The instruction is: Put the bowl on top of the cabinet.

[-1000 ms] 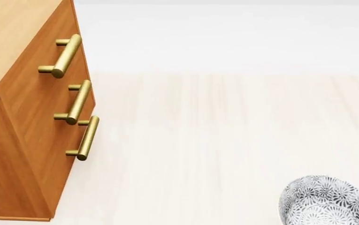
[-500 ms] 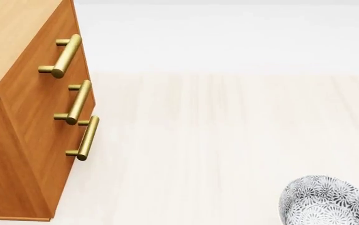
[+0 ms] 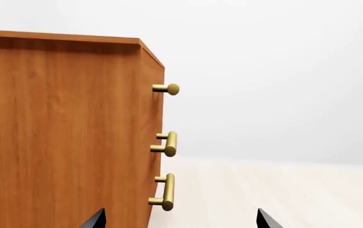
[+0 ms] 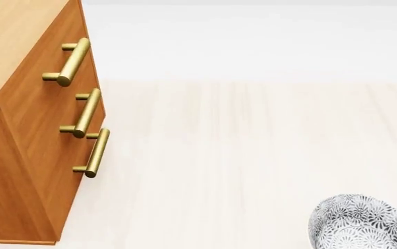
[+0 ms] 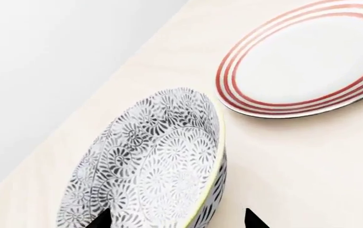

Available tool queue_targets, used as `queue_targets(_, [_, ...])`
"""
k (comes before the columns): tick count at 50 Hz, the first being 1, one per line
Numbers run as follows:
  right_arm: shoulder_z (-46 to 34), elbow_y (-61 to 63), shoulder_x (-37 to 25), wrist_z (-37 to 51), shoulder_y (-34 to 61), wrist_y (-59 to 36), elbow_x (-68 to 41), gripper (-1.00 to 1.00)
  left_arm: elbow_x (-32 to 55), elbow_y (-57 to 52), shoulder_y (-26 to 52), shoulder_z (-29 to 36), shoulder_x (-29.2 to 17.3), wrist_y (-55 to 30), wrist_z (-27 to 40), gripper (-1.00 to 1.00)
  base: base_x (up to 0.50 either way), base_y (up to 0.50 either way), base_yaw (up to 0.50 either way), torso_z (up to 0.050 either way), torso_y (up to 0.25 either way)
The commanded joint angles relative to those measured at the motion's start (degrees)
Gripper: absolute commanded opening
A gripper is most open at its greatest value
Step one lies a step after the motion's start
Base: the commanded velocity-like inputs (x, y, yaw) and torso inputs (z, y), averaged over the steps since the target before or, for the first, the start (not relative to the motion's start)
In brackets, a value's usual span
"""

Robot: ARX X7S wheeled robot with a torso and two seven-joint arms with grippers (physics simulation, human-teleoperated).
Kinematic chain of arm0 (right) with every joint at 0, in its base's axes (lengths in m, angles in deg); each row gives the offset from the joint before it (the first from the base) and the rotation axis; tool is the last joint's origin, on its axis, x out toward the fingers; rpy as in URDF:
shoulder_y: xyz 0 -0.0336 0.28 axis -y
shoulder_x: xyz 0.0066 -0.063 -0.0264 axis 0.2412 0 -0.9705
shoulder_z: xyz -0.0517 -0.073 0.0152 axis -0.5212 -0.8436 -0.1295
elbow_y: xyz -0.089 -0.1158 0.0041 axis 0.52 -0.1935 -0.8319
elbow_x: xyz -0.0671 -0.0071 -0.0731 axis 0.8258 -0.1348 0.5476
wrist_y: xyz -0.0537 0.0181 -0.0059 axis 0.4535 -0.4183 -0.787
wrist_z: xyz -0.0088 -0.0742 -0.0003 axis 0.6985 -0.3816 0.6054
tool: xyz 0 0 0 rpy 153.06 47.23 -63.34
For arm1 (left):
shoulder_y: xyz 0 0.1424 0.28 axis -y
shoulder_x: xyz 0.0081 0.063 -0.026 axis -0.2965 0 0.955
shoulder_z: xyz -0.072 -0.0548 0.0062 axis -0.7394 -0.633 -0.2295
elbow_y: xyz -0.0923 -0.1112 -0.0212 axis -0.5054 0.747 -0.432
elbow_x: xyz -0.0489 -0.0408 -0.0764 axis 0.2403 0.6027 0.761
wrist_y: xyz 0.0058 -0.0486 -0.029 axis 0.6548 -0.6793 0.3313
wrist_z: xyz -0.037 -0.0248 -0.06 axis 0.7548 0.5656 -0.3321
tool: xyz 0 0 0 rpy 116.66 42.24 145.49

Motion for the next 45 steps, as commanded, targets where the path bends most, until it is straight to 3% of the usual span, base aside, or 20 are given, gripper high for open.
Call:
queue_targets(1, [-0.45,-3.63,-0.33,0.07,2.71,-1.57,-1.22,1.00,-0.04,0.23,0.21,0.29,-0.10,0.02,0.21,1.00,0.00,0.00,0.00,0.000,0.000])
queue_targets(45, [-0.79,-9.90,-1.29,-0.41,6.68,-3.42,-4.13,1.00,0.39,0.21,0.52,0.96,-0.84,0.05,0.98,1.00,0.00,0.00,0.00,0.000,0.000])
